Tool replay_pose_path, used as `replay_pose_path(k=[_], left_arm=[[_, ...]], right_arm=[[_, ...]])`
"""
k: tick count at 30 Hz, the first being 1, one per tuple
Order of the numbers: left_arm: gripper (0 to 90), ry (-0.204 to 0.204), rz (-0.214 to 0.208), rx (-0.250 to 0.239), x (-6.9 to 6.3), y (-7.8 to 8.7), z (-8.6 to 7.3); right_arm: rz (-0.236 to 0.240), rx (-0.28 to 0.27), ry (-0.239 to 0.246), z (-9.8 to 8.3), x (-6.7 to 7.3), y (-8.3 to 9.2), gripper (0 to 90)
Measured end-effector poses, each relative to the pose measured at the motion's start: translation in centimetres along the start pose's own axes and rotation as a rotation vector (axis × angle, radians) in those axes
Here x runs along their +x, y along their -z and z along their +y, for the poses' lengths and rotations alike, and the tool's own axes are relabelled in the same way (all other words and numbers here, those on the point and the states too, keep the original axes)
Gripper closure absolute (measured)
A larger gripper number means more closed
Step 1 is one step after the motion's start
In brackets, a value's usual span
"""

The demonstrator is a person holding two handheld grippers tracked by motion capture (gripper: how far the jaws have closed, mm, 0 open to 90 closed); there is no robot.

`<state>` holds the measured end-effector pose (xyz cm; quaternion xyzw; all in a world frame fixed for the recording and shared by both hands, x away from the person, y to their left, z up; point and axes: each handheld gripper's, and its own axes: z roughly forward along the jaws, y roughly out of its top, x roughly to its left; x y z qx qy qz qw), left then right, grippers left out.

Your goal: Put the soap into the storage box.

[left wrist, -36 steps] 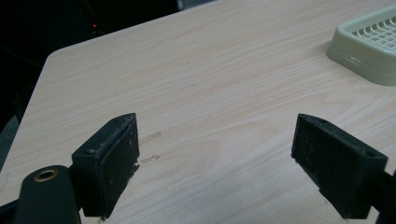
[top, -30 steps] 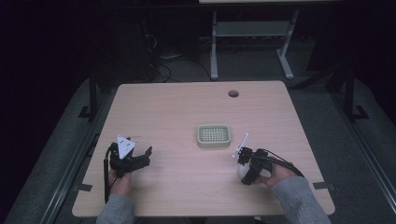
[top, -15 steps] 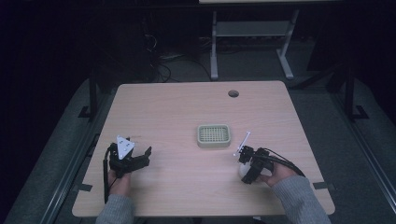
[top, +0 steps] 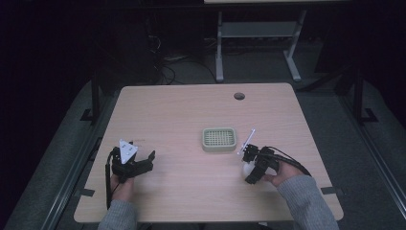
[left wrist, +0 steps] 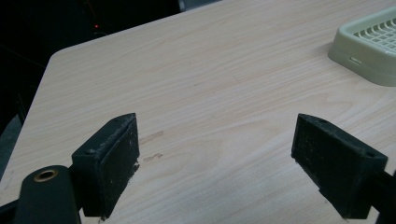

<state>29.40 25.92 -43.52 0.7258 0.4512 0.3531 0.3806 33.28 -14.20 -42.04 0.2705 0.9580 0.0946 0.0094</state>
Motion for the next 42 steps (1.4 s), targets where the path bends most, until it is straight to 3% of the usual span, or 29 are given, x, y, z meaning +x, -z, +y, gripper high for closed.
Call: replay_pose_path(k=[18,42], left_arm=[[14.8,0.009,-0.002,-0.001,0.1,-0.1,0.0],[14.8,0.011,-0.004,0.002,0.1,-0.1,-0.1]], right_arm=[[0.004,-0.033,0.000,1.8,-1.4,2.0,23.5],[0.015,-0.048,0.014,4.7,-2.6,2.9,23.5]])
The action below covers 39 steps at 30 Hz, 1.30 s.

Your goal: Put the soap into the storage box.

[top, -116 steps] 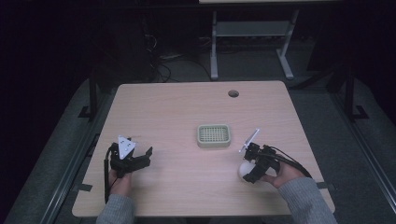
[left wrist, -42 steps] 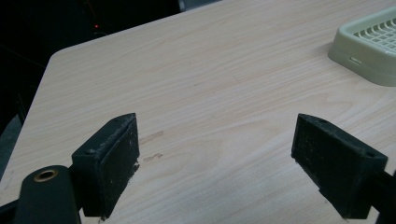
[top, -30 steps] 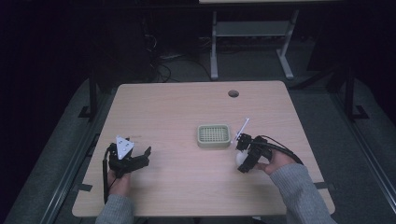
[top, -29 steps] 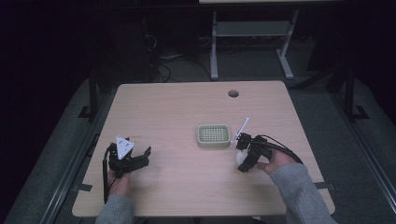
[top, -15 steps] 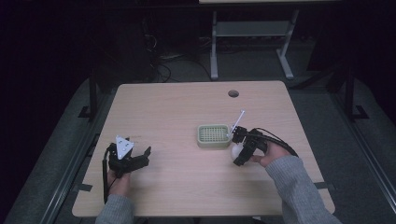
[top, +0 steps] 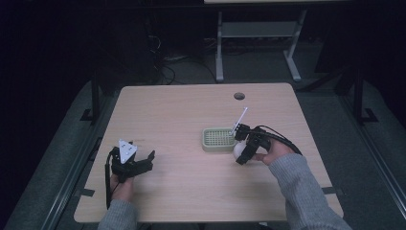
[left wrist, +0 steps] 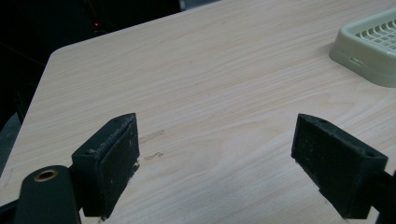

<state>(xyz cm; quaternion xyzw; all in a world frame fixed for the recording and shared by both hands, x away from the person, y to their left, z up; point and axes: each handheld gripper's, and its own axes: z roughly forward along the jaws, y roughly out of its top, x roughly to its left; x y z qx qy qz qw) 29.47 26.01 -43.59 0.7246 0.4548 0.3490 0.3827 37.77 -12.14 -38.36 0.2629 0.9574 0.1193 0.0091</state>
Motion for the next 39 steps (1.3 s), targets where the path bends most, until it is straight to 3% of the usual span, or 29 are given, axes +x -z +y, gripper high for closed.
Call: replay_pose_path(k=[12,39], left_arm=[[14.8,0.003,0.002,-0.001,0.1,0.0,0.0],[14.8,-0.001,0.002,0.000,0.0,0.1,0.0]], right_arm=[[0.010,-0.035,-0.009,0.8,-0.6,0.6,23.5],[0.006,-0.004,0.000,4.1,-1.7,1.4,23.5]])
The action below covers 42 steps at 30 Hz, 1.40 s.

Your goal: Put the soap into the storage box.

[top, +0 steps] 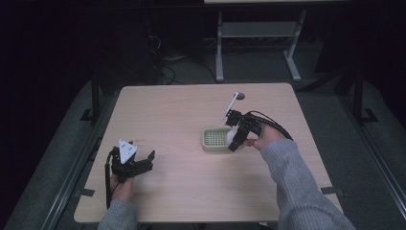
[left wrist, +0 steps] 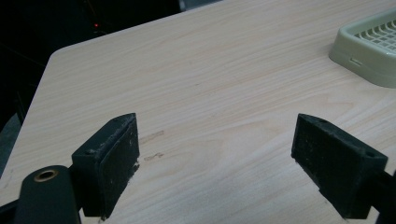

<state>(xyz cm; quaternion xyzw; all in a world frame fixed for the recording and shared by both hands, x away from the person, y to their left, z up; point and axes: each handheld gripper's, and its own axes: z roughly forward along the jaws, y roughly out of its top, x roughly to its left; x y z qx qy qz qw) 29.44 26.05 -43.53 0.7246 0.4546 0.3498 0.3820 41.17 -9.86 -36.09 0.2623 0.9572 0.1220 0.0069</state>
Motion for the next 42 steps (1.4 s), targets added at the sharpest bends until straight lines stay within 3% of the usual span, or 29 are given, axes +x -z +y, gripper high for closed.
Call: replay_pose_path(k=[19,42], left_arm=[[14.8,0.006,-0.001,-0.004,0.0,0.0,0.0],[14.8,0.010,-0.002,-0.003,0.1,0.0,0.0]], right_arm=[[0.011,0.000,-0.016,1.6,-1.3,0.3,23.5],[-0.002,0.025,-0.010,4.8,-1.9,-1.6,23.5]])
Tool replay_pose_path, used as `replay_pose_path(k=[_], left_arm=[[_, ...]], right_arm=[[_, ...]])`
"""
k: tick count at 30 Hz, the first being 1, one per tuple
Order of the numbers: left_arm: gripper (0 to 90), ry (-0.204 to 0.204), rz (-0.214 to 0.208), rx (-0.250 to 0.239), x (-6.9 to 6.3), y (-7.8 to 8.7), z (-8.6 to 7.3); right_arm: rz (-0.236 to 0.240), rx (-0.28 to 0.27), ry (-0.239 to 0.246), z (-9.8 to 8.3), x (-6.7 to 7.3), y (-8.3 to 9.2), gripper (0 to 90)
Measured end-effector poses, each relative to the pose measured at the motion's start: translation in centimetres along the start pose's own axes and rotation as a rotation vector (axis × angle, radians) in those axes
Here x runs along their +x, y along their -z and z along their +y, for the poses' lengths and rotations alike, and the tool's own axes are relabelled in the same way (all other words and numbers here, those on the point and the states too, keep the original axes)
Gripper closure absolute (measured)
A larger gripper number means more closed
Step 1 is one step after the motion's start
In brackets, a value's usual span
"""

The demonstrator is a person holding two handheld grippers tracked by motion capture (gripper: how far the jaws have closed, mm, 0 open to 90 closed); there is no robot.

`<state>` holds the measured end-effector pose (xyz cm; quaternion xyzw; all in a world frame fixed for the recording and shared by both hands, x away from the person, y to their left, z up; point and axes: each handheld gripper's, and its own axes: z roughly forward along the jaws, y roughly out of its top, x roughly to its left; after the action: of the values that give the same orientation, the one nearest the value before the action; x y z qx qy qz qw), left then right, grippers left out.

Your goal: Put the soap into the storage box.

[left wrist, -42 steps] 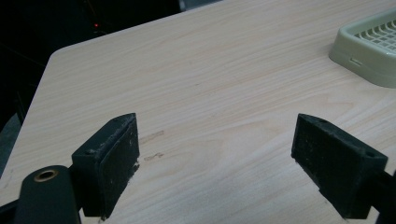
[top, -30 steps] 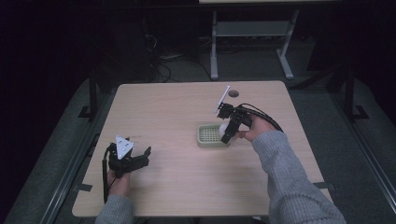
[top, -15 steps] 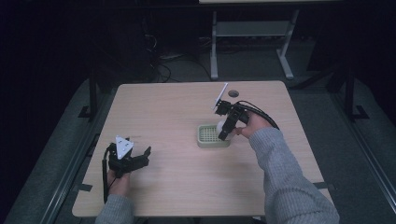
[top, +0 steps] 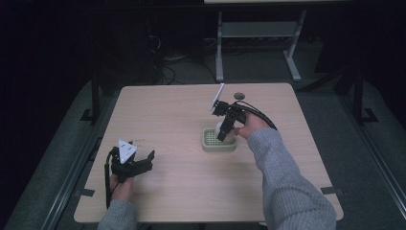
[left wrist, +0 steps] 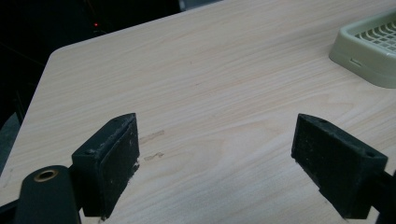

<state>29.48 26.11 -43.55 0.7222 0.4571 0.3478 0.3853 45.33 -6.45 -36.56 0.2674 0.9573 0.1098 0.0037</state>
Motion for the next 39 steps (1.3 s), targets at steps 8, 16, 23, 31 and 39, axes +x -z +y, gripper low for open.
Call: replay_pose_path(k=[8,16,23,31,39], left_arm=[[14.8,-0.008,0.001,0.007,0.1,0.0,0.0],[14.8,-0.006,0.000,0.004,0.1,0.0,0.0],[14.8,-0.007,-0.005,0.000,-0.1,0.0,0.0],[14.8,-0.008,-0.004,0.000,-0.1,0.0,0.0],[14.8,-0.008,-0.004,0.001,-0.1,0.0,0.0]], right_arm=[[0.001,0.013,-0.013,0.3,-0.5,-0.9,23.5],[0.009,0.019,-0.017,0.8,-0.7,-1.7,23.5],[0.014,0.027,-0.028,1.4,-0.8,-2.6,23.5],[0.015,0.034,-0.036,1.7,-1.0,-3.4,23.5],[0.011,0.042,-0.044,1.8,-1.1,-4.0,23.5]])
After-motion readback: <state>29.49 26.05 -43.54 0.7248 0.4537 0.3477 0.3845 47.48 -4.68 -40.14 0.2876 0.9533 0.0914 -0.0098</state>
